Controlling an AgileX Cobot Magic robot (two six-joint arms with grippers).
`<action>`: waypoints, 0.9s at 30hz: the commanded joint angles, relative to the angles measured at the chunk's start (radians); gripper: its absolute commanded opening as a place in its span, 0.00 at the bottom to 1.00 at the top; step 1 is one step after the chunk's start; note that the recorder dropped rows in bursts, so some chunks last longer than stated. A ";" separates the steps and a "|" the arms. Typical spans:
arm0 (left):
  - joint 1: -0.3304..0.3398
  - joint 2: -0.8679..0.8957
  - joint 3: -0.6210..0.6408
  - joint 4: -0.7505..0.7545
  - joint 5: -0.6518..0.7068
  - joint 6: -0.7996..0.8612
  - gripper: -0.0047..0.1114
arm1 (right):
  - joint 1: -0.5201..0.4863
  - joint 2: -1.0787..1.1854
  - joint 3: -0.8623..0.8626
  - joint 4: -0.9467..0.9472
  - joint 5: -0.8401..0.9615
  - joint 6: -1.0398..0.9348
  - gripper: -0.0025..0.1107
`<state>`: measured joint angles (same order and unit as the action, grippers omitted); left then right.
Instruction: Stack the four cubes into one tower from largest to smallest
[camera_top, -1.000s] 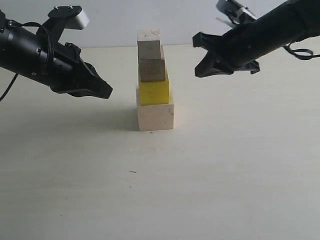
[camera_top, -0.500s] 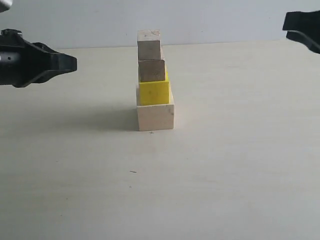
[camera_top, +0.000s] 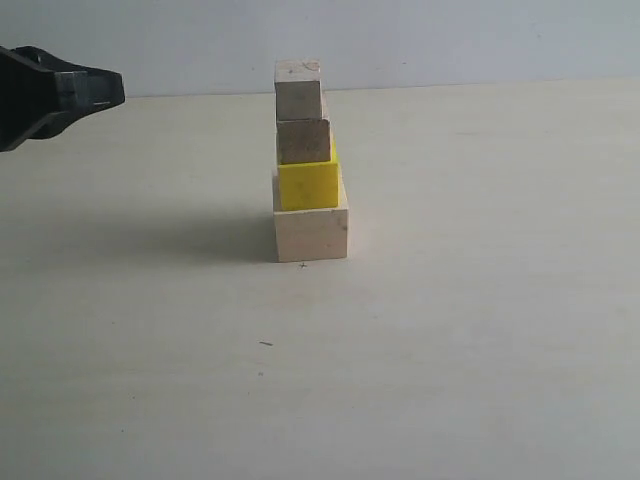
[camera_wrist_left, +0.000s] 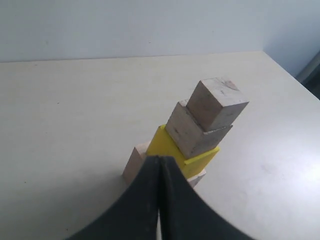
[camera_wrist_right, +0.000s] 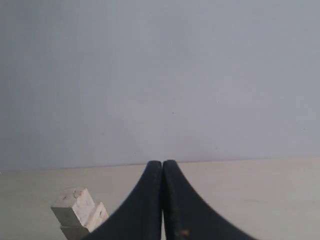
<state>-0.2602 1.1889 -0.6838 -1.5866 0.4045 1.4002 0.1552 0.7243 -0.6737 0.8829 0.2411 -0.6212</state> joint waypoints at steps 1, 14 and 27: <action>0.003 -0.007 0.006 -0.010 -0.007 0.005 0.04 | -0.004 -0.048 0.005 -0.009 0.003 -0.007 0.02; 0.003 -0.012 0.006 -0.004 -0.007 0.009 0.04 | -0.004 -0.062 0.005 -0.008 0.003 -0.007 0.02; 0.148 -0.475 0.008 0.486 -0.094 0.005 0.04 | -0.004 -0.062 0.005 -0.005 0.004 -0.007 0.02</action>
<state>-0.1942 0.8210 -0.6782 -1.1526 0.3225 1.4120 0.1552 0.6667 -0.6737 0.8829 0.2437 -0.6212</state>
